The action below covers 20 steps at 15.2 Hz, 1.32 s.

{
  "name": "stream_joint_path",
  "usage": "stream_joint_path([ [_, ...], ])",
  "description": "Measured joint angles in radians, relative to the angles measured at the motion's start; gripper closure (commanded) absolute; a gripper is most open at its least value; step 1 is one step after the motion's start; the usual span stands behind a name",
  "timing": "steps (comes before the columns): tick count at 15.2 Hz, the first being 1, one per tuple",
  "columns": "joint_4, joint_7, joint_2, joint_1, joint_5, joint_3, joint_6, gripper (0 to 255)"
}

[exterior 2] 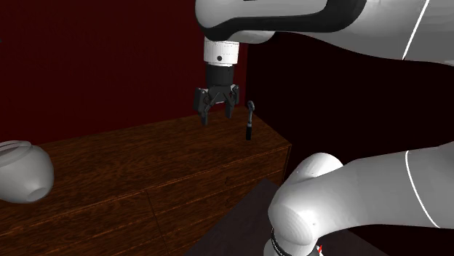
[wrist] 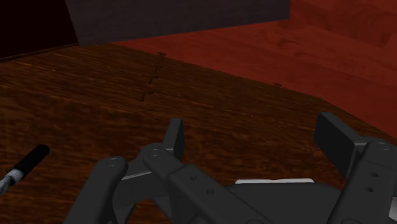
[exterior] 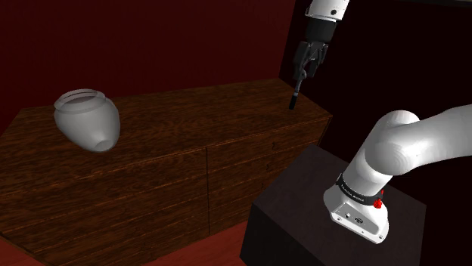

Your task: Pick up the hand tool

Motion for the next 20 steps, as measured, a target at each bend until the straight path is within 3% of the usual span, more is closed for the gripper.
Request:
stream_joint_path([
  [2, -0.016, -0.003, -0.005, -0.006, -0.007, -0.003, 0.020, 0],
  [7, -0.109, -0.031, -0.013, -0.061, -0.074, -0.041, 0.203, 0],
  [11, -0.187, -0.047, -0.001, -0.110, -0.127, -0.076, 0.383, 0],
  [20, -0.278, -0.096, 0.150, -0.218, -0.229, -0.193, 0.839, 0],
])
